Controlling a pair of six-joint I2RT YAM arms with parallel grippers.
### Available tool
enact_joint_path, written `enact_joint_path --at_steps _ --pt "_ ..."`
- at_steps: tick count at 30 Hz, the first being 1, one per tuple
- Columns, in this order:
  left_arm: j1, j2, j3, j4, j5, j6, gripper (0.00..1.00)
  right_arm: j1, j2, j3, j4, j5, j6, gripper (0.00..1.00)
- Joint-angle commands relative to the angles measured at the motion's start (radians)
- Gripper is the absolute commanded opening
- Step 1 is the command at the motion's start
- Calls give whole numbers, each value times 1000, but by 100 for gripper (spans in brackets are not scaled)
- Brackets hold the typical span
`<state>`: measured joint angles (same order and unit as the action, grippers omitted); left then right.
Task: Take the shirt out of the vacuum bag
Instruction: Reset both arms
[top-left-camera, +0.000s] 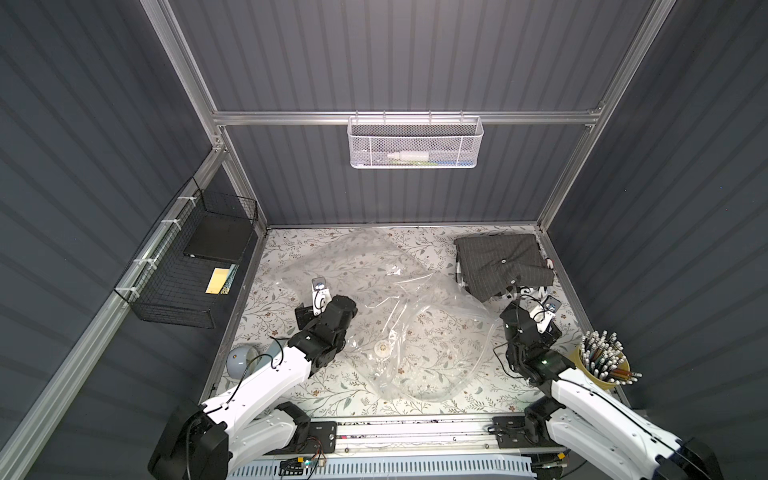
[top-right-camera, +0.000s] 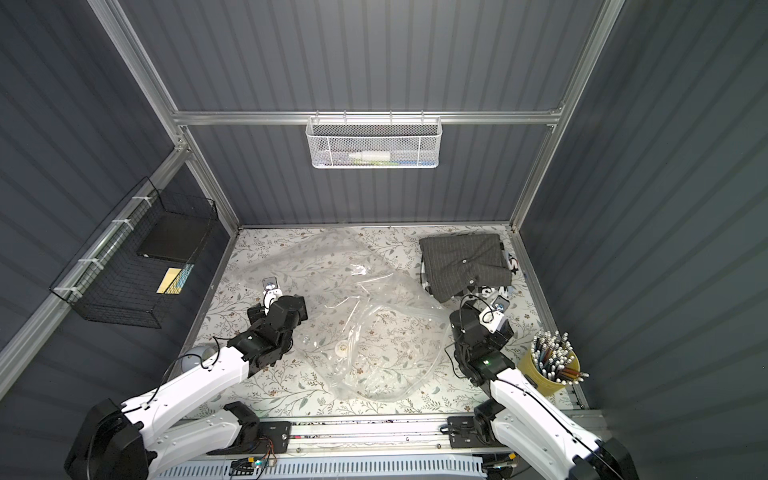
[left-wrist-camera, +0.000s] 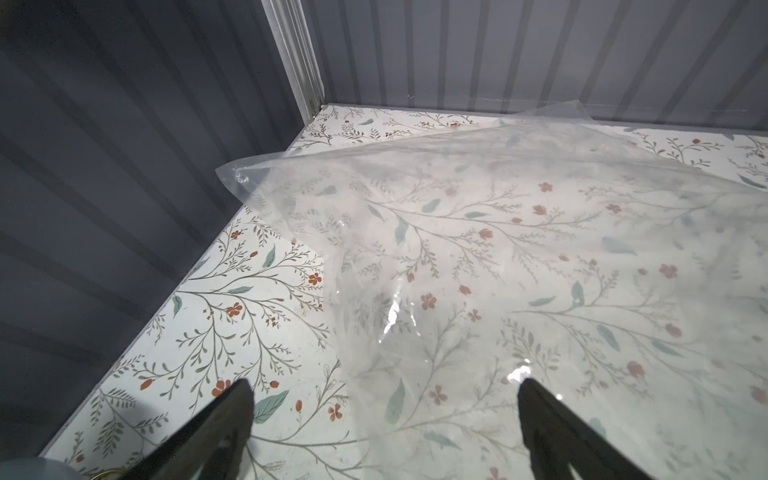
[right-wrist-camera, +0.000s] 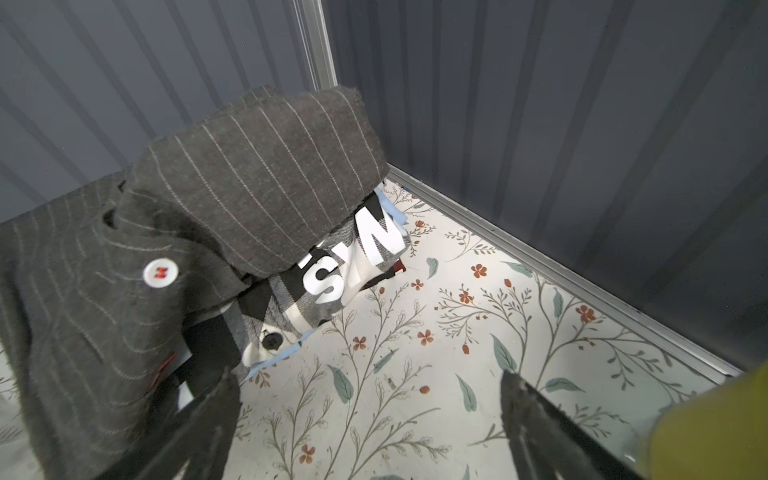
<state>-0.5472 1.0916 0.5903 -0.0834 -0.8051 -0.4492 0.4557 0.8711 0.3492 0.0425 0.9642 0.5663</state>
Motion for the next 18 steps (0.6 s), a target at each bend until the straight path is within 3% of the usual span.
enact_joint_path --at_steps 1,6,10,18 --pt "81 60 1 88 110 10 100 -80 83 23 124 -39 14 99" --pt "188 126 -32 212 164 55 100 -163 200 61 277 -63 -127 99" --pt "280 182 -67 328 230 65 100 -271 301 90 315 -169 -155 99" --pt "409 276 -165 610 295 178 99 -337 402 -47 681 -333 -272 99"
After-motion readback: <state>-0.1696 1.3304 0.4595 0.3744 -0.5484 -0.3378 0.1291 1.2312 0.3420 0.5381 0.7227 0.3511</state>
